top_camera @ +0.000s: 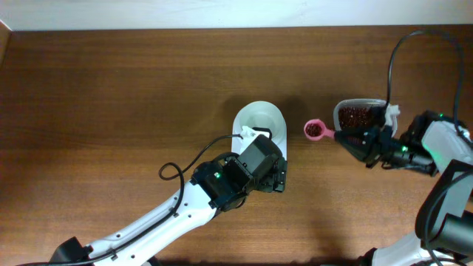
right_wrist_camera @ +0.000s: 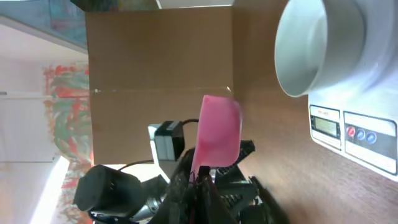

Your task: Scoop and weigh 50g on scale

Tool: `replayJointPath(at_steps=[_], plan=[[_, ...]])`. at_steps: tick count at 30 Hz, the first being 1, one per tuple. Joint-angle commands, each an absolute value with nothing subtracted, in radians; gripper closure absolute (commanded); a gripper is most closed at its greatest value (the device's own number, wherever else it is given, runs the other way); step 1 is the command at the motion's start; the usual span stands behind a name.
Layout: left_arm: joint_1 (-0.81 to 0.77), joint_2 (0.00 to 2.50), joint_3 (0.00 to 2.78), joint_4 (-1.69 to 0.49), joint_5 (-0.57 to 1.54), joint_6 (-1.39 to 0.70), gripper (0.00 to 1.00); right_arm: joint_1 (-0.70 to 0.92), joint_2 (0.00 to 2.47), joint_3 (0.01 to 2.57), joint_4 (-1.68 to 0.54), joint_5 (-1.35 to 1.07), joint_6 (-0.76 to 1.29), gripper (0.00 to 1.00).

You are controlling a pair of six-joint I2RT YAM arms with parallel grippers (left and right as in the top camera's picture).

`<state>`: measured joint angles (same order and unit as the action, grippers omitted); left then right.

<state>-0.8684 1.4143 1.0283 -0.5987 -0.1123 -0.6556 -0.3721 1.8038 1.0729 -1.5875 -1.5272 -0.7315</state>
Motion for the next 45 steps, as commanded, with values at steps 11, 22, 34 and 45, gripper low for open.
replayJointPath(at_steps=[11, 22, 34, 45], plan=[[-0.87, 1.407, 1.031, -0.596, -0.125, -0.668, 0.01, -0.365, 1.807, 0.934, -1.699, -1.464, -1.015, 0.96], [-0.87, 1.408, 1.031, -0.616, -0.112, -0.668, 0.01, -0.365, 1.807, 0.934, -1.699, -1.469, -1.018, 0.96], [-0.871, 1.575, 1.028, -0.539, -0.112, -0.788, 1.0, -0.366, 1.807, 0.934, -1.699, -1.493, -1.017, 0.96], [-0.87, 1.739, 1.028, -0.401, -0.207, -0.988, 1.0, -0.366, 1.807, 0.934, -1.699, -1.519, -1.017, 0.96]])
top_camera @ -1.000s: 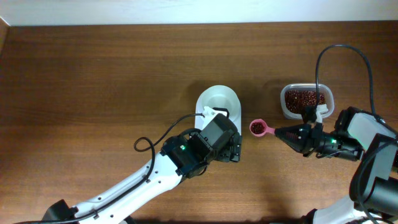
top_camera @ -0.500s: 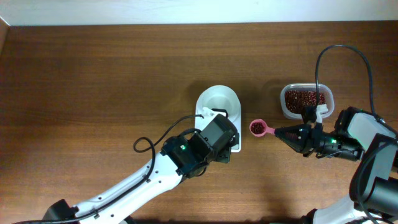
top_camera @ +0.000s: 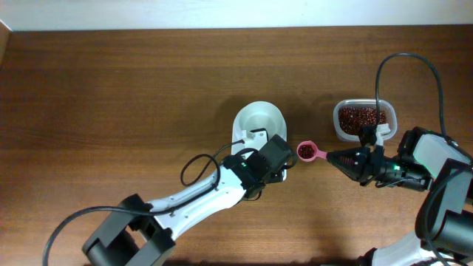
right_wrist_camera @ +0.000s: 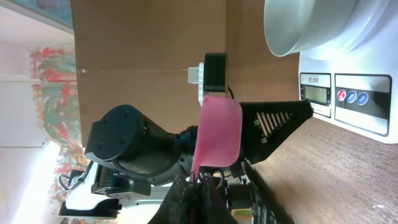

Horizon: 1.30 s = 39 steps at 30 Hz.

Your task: Scoop and weigh 50g on scale

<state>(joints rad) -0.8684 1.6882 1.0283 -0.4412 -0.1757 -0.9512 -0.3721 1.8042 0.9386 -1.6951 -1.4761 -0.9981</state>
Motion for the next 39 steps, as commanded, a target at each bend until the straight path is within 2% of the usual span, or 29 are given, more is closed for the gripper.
replayJointPath(at_steps=[1, 8, 39], plan=[[-0.87, 1.76, 1.028, -0.373, -0.207, -0.988, 1.0, -0.366, 1.807, 0.934, -1.699, -1.52, -1.017, 0.96], [-0.87, 1.803, 1.028, -0.35, -0.25, -1.061, 1.0, -0.366, 1.807, 0.934, -1.699, -1.519, -1.017, 0.96], [-0.855, 1.832, 1.028, -0.371, -0.241, -1.114, 0.97, -0.366, 1.807, 0.934, -1.699, -1.518, -1.017, 0.96]])
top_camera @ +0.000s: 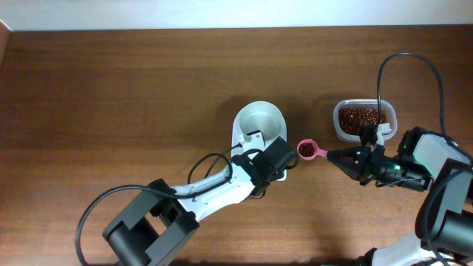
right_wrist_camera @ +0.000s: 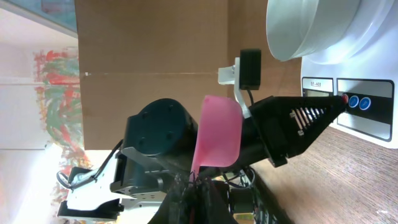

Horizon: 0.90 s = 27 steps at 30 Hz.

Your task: Scoop and weigh 50g on scale

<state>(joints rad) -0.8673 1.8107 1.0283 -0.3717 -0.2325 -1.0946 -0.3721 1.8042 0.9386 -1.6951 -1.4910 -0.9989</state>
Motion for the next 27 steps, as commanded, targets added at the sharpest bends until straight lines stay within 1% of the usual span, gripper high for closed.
replayJointPath(at_steps=[1, 7, 12, 27], plan=[[-0.852, 1.833, 1.028, -0.371, -0.24, -1.114, 0.97, -0.366, 1.807, 0.934, -1.699, -1.519, -1.017, 0.96], [-0.852, 1.835, 1.028, -0.355, -0.241, -1.114, 0.94, -0.366, 1.807, 0.934, -1.699, -1.519, -1.017, 0.96], [-0.852, 1.853, 1.028, -0.332, -0.241, -1.114, 1.0, -0.366, 1.807, 0.934, -1.699, -1.519, -1.017, 0.96], [-0.848, 1.823, 1.028, -0.406, -0.224, -1.114, 1.0, -0.366, 1.807, 0.934, -1.699, -1.518, -1.017, 0.96]])
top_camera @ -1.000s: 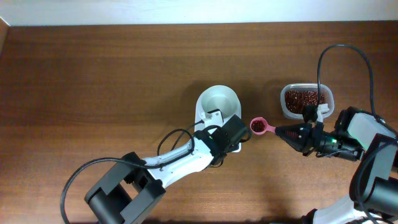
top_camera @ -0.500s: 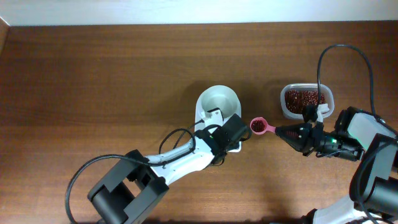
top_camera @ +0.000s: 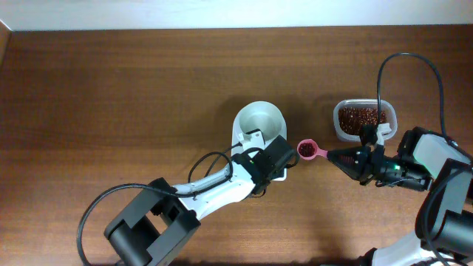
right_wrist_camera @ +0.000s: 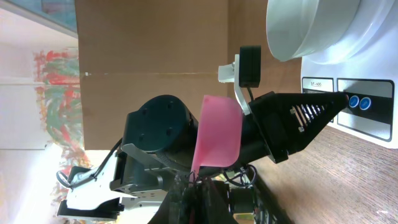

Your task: Scoop and weigh 50g on scale

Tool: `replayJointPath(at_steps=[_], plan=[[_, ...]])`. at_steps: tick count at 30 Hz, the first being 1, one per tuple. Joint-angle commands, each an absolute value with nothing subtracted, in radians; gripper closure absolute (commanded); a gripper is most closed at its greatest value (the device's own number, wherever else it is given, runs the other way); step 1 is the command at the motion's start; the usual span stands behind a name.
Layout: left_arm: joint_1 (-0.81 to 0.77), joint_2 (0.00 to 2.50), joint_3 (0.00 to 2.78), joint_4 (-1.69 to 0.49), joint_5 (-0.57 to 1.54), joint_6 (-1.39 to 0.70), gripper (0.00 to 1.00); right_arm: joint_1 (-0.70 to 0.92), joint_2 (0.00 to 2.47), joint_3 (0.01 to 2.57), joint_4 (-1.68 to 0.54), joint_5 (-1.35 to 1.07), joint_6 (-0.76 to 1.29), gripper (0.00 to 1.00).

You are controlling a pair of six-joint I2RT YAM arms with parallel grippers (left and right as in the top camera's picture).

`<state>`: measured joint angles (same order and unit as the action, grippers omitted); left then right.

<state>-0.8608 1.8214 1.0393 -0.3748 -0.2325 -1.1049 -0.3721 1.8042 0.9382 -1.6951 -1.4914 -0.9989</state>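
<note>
A white bowl (top_camera: 259, 120) stands on the white scale (right_wrist_camera: 367, 118); in the overhead view the scale is mostly hidden under the left arm. My left gripper (top_camera: 278, 164) is shut to a point, and its fingertips (right_wrist_camera: 339, 101) rest at the scale's red button beside the two blue ones. My right gripper (top_camera: 347, 157) is shut on the handle of the pink scoop (top_camera: 305, 150), which holds dark red beans and hangs just right of the scale. In the right wrist view the scoop (right_wrist_camera: 217, 140) shows from below, and the bowl (right_wrist_camera: 311, 28) is at the top right.
A clear tub (top_camera: 363, 118) of dark red beans stands on the brown table (top_camera: 133, 89), right of the scale and behind my right gripper. A black cable loops above the right arm.
Almost nothing differs. My left gripper's tip has shifted very slightly at the scale's red button. The right gripper holds the filled scoop in the same place.
First my right gripper held the filled scoop next to the bean tub, with my left gripper over the scale's front. Then the scoop was further left beside the scale, and the left tip was at the display. After that the tip was at the red button, where it stays.
</note>
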Motion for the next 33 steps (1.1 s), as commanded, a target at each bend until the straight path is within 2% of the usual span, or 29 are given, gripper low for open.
replayJointPath(at_steps=[1, 9, 16, 19, 23, 27, 30, 31, 33], plan=[[-0.848, 1.801, 1.028, -0.43, -0.225, -1.113, 1.0, -0.366, 1.807, 0.934, -1.699, -1.518, -1.017, 0.96], [-0.848, 1.436, 1.028, -0.706, -0.255, -0.967, 1.0, -0.366, 1.807, 0.934, -1.671, -1.518, -1.018, 0.96], [-0.848, 1.375, 1.028, -0.74, -0.416, -0.966, 1.0, -0.366, 1.807, 0.934, -1.657, -1.512, -1.018, 0.96], [-0.84, 1.359, 1.029, -0.742, -0.43, -0.837, 1.0, -0.366, 1.807, 0.934, -1.644, -1.507, -1.018, 0.96], [-0.729, 1.238, 1.029, -0.742, -0.423, -0.591, 0.99, -0.366, 1.807, 0.934, -1.634, -1.507, -1.018, 0.96], [-0.583, 1.088, 1.03, -0.736, -0.19, -0.352, 0.9, -0.366, 1.807, 0.934, -1.634, -1.507, -1.018, 0.96], [-0.418, 1.001, 1.031, -0.745, 0.181, -0.112, 0.78, -0.366, 1.807, 0.934, -1.633, -1.507, -1.018, 0.96], [-0.357, 0.994, 1.039, -0.781, 0.299, -0.024, 0.75, -0.366, 1.807, 0.934, -1.633, -1.507, -1.018, 0.96], [-0.284, 1.005, 1.071, -0.886, 0.363, 0.089, 0.69, -0.366, 1.807, 0.934, -1.633, -1.507, -1.018, 0.96]])
